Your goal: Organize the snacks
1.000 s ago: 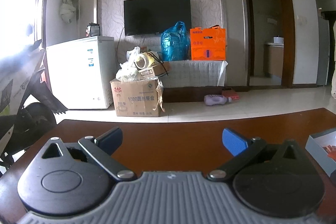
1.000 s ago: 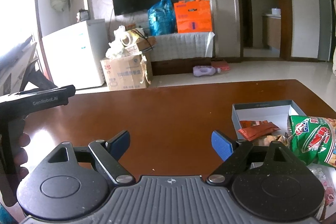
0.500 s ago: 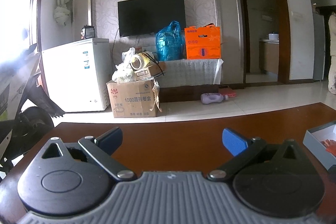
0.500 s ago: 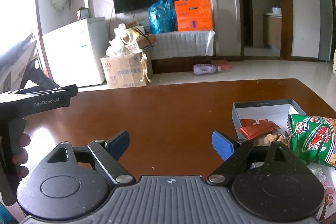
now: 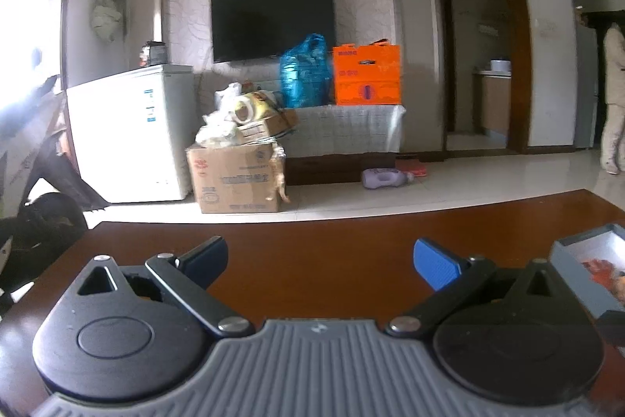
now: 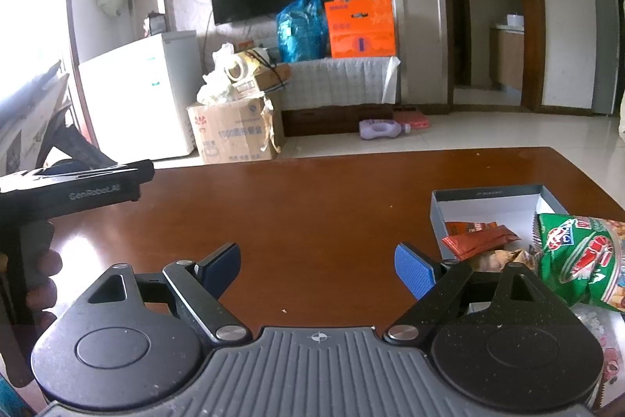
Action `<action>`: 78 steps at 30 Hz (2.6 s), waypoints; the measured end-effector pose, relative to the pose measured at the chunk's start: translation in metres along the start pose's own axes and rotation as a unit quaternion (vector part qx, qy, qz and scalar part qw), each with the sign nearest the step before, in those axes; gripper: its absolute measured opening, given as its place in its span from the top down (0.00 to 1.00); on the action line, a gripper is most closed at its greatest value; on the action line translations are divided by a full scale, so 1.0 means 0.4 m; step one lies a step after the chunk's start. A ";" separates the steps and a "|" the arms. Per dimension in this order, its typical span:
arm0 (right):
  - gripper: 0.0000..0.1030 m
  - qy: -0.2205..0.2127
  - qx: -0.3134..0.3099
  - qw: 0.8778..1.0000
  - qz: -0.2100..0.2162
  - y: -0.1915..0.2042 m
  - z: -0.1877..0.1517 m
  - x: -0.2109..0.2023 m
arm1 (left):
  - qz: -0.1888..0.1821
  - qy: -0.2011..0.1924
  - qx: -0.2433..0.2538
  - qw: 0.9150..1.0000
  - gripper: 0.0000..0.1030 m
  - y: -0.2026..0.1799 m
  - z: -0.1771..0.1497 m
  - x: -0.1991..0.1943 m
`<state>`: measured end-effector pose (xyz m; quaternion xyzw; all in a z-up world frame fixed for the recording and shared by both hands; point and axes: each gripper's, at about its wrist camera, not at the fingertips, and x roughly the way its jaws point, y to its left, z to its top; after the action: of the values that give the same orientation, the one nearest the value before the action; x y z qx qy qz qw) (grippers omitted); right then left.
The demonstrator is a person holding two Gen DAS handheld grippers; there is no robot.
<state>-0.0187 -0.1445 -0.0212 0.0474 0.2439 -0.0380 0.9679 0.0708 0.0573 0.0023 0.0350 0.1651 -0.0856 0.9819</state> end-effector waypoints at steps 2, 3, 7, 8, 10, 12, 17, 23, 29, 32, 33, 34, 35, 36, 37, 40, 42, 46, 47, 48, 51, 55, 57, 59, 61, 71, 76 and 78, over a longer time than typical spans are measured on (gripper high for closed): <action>0.16 -0.011 -0.012 1.000 -0.022 -0.010 -0.003 -0.023 | -0.017 0.001 0.008 1.000 0.00 -0.044 0.001 -0.002; 0.16 -0.016 -0.017 0.999 -0.036 -0.022 -0.007 -0.040 | -0.030 0.003 0.012 0.999 0.00 -0.074 0.002 -0.006; 0.16 -0.035 -0.003 0.995 -0.091 -0.092 -0.039 -0.126 | -0.092 0.007 0.034 0.995 0.00 -0.217 -0.007 -0.052; 0.16 -0.035 0.005 0.994 -0.104 -0.114 -0.054 -0.150 | -0.110 0.009 0.045 0.993 0.00 -0.259 -0.015 -0.069; 0.16 -0.030 0.031 0.991 -0.130 -0.160 -0.088 -0.197 | -0.135 0.016 0.060 0.989 0.00 -0.328 -0.039 -0.105; 0.16 -0.044 0.061 0.985 -0.156 -0.199 -0.106 -0.243 | -0.160 0.022 0.069 0.984 0.00 -0.383 -0.075 -0.137; 0.11 -0.043 0.083 0.972 -0.217 -0.246 -0.177 -0.302 | -0.188 0.038 0.078 0.978 0.00 -0.468 -0.137 -0.176; 0.12 -0.005 0.076 0.976 -0.206 -0.228 -0.287 -0.289 | -0.204 0.032 0.087 0.975 0.00 -0.528 -0.165 -0.196; 0.11 0.020 0.066 0.978 -0.195 -0.210 -0.287 -0.264 | -0.220 0.034 0.094 0.970 0.00 -0.554 -0.167 -0.203; 0.11 0.027 0.071 0.978 -0.193 -0.212 -0.282 -0.269 | -0.218 0.042 0.102 0.970 0.00 -0.569 -0.178 -0.196; 0.11 0.027 0.076 0.978 -0.192 -0.217 -0.281 -0.270 | -0.218 0.045 0.101 0.970 0.00 -0.573 -0.179 -0.194; 0.11 0.028 0.078 0.978 -0.190 -0.222 -0.280 -0.273 | -0.219 0.046 0.100 0.969 0.00 -0.576 -0.181 -0.193; 0.11 0.028 0.078 0.978 -0.189 -0.223 -0.279 -0.276 | -0.221 0.047 0.099 0.969 0.00 -0.575 -0.181 -0.194; 0.11 0.029 0.077 0.979 -0.188 -0.225 -0.277 -0.277 | -0.222 0.047 0.099 0.969 0.00 -0.578 -0.181 -0.193; 0.10 0.029 0.077 0.979 -0.187 -0.225 -0.277 -0.278 | -0.223 0.046 0.100 0.969 0.00 -0.579 -0.181 -0.194; 0.10 0.032 0.074 0.980 -0.180 -0.226 -0.278 -0.276 | -0.227 0.047 0.102 0.968 0.00 -0.580 -0.185 -0.193; 0.09 0.033 0.072 0.981 -0.178 -0.224 -0.278 -0.277 | -0.228 0.046 0.101 0.967 0.00 -0.582 -0.185 -0.190; 0.09 0.034 0.074 0.982 -0.173 -0.225 -0.279 -0.283 | -0.229 0.049 0.107 0.966 0.00 -0.585 -0.188 -0.185; 0.09 0.033 0.074 0.982 -0.172 -0.226 -0.279 -0.284 | -0.230 0.048 0.107 0.966 0.00 -0.585 -0.187 -0.186; 0.09 0.033 0.074 0.982 -0.171 -0.226 -0.279 -0.285 | -0.229 0.047 0.108 0.966 0.00 -0.584 -0.186 -0.187; 0.09 0.037 0.072 0.982 -0.172 -0.225 -0.278 -0.283 | -0.229 0.046 0.114 0.966 0.00 -0.589 -0.188 -0.187; 0.09 0.049 0.069 0.981 -0.174 -0.228 -0.276 -0.274 | -0.231 0.043 0.114 0.965 0.00 -0.593 -0.191 -0.186; 0.09 0.049 0.072 0.981 -0.175 -0.234 -0.275 -0.275 | -0.232 0.043 0.116 0.965 0.00 -0.595 -0.191 -0.186; 0.09 0.048 0.075 0.980 -0.178 -0.239 -0.275 -0.276 | -0.231 0.044 0.115 0.965 0.00 -0.596 -0.191 -0.185; 0.09 0.049 0.077 0.979 -0.180 -0.243 -0.275 -0.275 | -0.231 0.046 0.114 0.965 0.00 -0.598 -0.189 -0.185; 0.09 0.047 0.080 0.979 -0.182 -0.261 -0.268 -0.271 | -0.237 0.040 0.112 0.964 0.00 -0.599 -0.182 -0.188; 0.09 0.048 0.080 0.979 -0.181 -0.256 -0.270 -0.272 | -0.237 0.041 0.114 0.964 0.00 -0.603 -0.181 -0.184; 0.09 0.049 0.079 0.979 -0.180 -0.255 -0.270 -0.272 | -0.234 0.033 0.112 0.965 0.00 -0.601 -0.178 -0.186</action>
<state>-0.1747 -0.2283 -0.0718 0.0812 0.2921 -0.2287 0.9251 -0.0642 -0.1606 -0.0502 0.1078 0.1902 -0.3295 0.9185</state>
